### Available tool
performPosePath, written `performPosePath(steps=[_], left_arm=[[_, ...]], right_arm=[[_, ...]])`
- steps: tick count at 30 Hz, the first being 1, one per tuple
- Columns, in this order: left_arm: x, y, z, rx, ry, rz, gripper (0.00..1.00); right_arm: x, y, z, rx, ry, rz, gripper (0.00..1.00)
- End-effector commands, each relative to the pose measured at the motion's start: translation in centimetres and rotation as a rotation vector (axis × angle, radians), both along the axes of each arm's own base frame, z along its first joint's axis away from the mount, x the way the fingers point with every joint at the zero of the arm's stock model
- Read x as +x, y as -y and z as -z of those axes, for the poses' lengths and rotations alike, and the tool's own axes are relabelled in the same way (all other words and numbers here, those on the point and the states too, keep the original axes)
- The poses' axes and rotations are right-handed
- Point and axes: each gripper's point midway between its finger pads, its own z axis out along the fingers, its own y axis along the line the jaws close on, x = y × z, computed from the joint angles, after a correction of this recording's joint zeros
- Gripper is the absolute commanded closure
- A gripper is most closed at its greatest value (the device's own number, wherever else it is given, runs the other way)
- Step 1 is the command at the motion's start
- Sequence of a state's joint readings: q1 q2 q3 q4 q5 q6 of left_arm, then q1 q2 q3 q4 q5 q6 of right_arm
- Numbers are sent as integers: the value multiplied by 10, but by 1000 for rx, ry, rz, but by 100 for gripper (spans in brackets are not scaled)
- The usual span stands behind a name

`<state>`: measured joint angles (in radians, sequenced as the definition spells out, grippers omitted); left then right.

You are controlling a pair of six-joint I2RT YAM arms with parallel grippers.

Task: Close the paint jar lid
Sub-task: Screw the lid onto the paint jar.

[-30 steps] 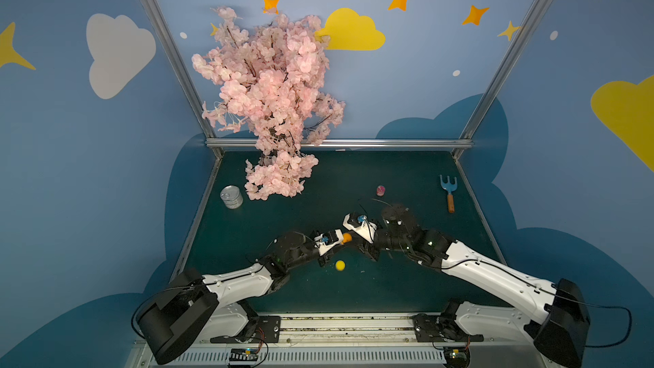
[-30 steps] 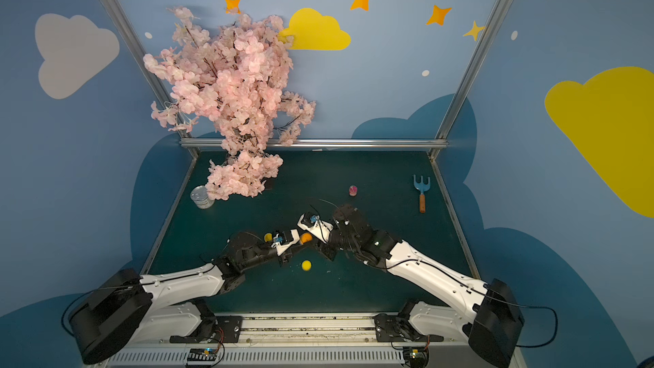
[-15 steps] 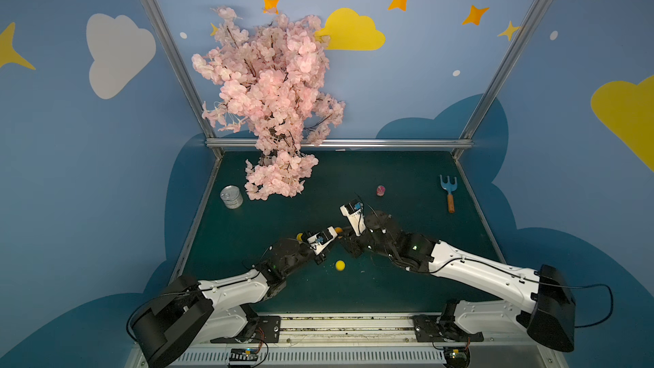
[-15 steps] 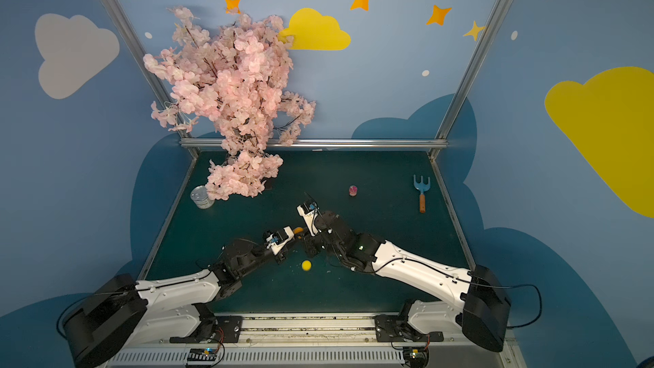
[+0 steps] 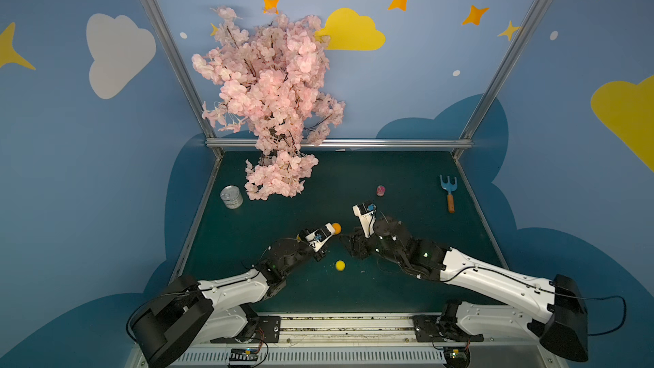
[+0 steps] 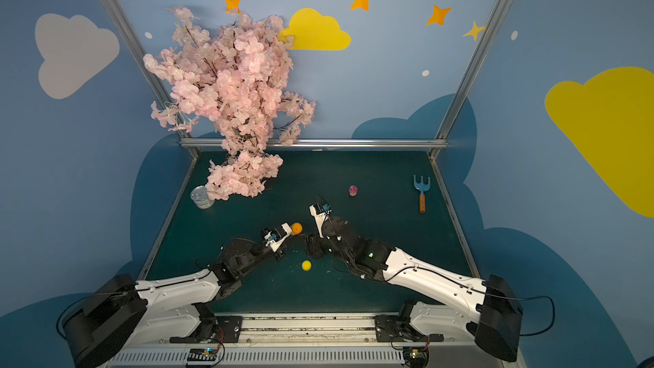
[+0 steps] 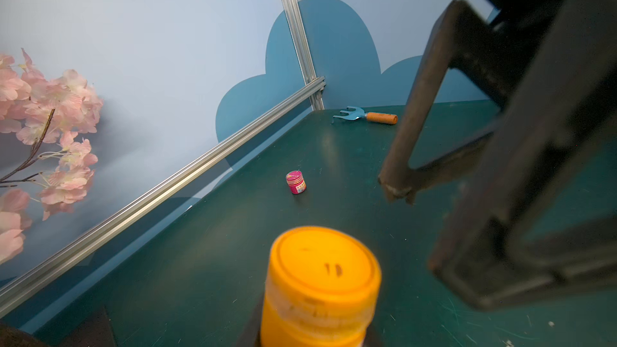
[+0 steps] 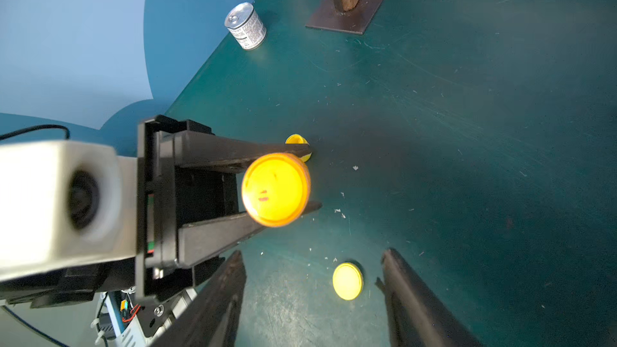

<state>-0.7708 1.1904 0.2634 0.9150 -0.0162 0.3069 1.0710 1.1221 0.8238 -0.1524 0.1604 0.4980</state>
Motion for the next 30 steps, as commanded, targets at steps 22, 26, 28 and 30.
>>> performPosePath(steps=[22,26,28,30], left_arm=[[-66,56,-10,-22,-97,557,76],[-66,56,-11,-22,-97,555,76],[-66,56,-11,-23,-94,552,76],[-65,55,-10,-21,-97,547,76]], right_arm=[[-60,16,-34,-107,651,-715,49],[-59,13,-25,-140,625,-748,56],[-57,12,-22,-147,619,-746,57],[-57,11,-20,-147,614,-750,57]])
